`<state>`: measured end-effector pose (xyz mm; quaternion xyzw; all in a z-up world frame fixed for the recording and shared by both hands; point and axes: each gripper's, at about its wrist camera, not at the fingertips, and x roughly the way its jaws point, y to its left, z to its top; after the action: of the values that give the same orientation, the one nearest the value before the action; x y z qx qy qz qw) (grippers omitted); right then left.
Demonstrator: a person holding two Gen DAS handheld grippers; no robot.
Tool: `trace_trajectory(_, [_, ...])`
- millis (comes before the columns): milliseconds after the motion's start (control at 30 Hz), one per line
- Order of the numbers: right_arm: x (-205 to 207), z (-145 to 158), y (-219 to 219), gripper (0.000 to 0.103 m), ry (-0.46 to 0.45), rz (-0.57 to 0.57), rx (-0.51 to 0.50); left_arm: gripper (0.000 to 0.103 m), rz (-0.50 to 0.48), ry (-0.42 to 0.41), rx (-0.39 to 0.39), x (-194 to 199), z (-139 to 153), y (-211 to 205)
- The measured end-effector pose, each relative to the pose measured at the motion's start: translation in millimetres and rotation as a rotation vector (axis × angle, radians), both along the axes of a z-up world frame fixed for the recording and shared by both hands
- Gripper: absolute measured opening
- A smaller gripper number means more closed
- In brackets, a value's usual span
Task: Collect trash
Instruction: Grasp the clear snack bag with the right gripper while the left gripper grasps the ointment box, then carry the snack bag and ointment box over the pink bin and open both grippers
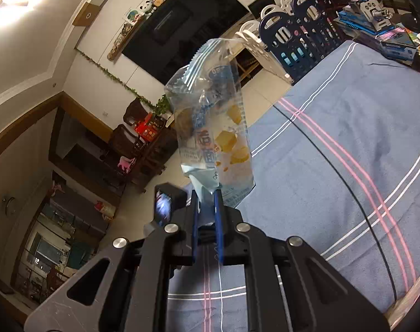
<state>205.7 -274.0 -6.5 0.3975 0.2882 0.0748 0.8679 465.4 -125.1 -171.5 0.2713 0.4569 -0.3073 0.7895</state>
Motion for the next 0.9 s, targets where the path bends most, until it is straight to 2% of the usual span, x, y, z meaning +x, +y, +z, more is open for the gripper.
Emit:
trace_trajectory(67, [1.2,1.4,4.0,0.011,0.002,0.013,-0.015,0.069,0.027,0.051,-0.014,6.1,-6.1,-2.5])
trace_trajectory(100, [1.3,2.6,5.9,0.011,0.002,0.02,-0.02,0.055,0.054,0.078,-0.05,6.5,-5.0,-1.7])
trace_trajectory(133, [2.0,2.3,4.9,0.011,0.003,0.025,-0.022,0.053,0.067,0.095,-0.07,2.5,-3.2,-1.2])
trace_trajectory(200, [3.7,2.8,8.0,0.011,0.005,0.035,-0.029,0.045,0.058,0.084,-0.054,-15.9,-2.1,-2.6])
trace_trajectory(267, [6.4,3.9,18.1,0.011,0.01,0.072,-0.052,0.043,0.049,0.084,-0.056,-38.3,3.2,0.5])
trace_trajectory(367, [9.5,6.7,29.1,0.011,0.014,0.109,-0.078,0.043,0.089,0.053,-0.103,-83.6,24.1,18.5])
trace_trajectory(467, [7.9,9.9,45.0,0.011,0.016,0.155,-0.137,0.043,0.22,0.004,-0.17,-136.8,59.6,52.6])
trace_trajectory(500, [7.3,10.2,49.3,0.011,0.017,0.167,-0.152,0.043,0.286,-0.034,-0.188,-159.5,73.1,66.9])
trace_trajectory(533, [6.1,10.2,54.1,0.011,0.019,0.179,-0.17,0.043,0.358,-0.047,-0.238,-183.1,87.6,82.3])
trace_trajectory(700, [-13.3,8.6,90.6,0.011,0.015,0.259,-0.261,0.043,0.641,-0.154,-0.339,-279.9,127.0,124.2])
trace_trajectory(800, [-40.6,9.2,115.6,0.011,-0.005,0.308,-0.298,0.043,0.709,-0.238,-0.339,-333.7,135.2,129.2])
trace_trajectory(900, [-80.8,1.5,136.0,0.011,0.0,0.356,-0.39,0.043,0.784,-0.241,-0.386,-361.7,136.7,139.4])
